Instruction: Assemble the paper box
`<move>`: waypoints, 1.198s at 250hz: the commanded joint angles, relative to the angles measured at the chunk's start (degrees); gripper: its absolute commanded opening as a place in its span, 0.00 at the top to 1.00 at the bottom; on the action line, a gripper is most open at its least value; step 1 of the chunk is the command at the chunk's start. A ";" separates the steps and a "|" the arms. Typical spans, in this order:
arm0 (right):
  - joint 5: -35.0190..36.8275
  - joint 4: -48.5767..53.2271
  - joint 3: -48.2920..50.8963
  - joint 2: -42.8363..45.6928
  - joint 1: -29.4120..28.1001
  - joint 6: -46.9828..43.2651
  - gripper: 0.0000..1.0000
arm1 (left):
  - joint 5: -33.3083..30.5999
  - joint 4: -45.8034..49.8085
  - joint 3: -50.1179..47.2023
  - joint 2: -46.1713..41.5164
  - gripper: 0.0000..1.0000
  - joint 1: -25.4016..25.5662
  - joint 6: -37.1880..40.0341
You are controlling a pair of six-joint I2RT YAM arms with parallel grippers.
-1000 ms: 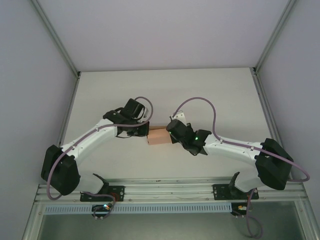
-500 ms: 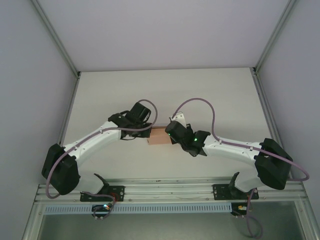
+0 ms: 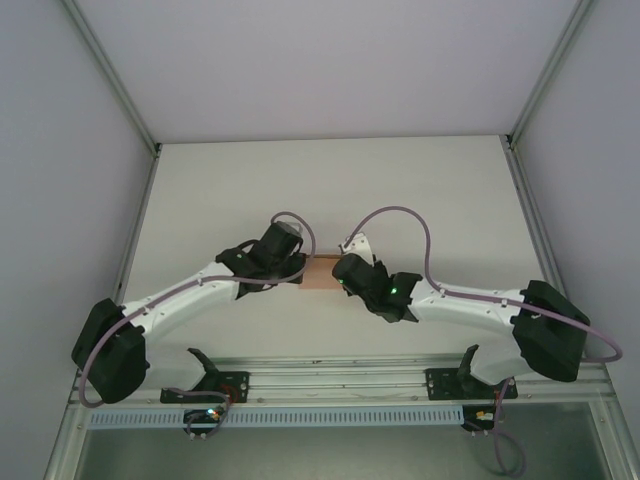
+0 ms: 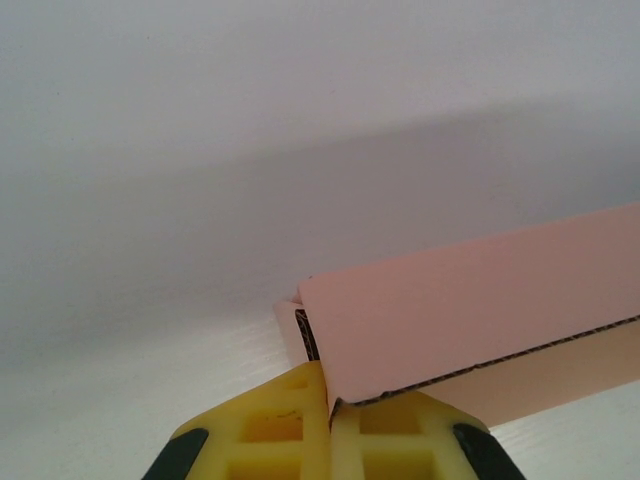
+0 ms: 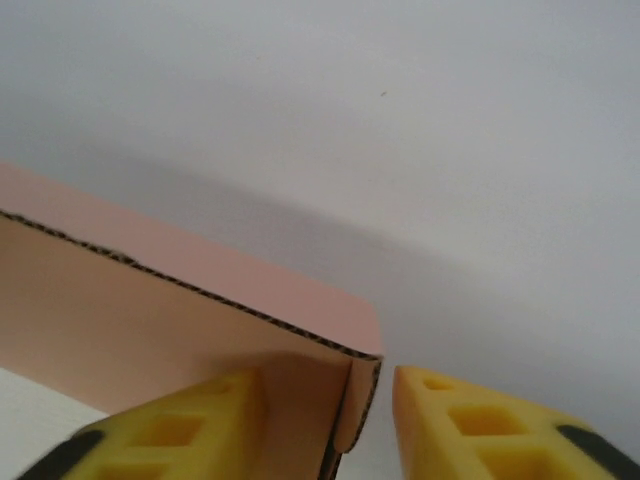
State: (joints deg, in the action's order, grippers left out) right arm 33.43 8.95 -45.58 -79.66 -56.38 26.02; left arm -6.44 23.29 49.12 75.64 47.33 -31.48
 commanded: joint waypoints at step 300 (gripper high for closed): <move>-20.49 -3.76 7.66 3.32 12.08 12.22 0.54 | 14.04 10.18 3.50 -6.97 0.40 2.16 8.12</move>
State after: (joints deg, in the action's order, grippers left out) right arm 15.73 1.45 -39.62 -74.74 -44.07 36.73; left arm 2.85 29.82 49.54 70.65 49.17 -24.36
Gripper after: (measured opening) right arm 0.465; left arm 0.564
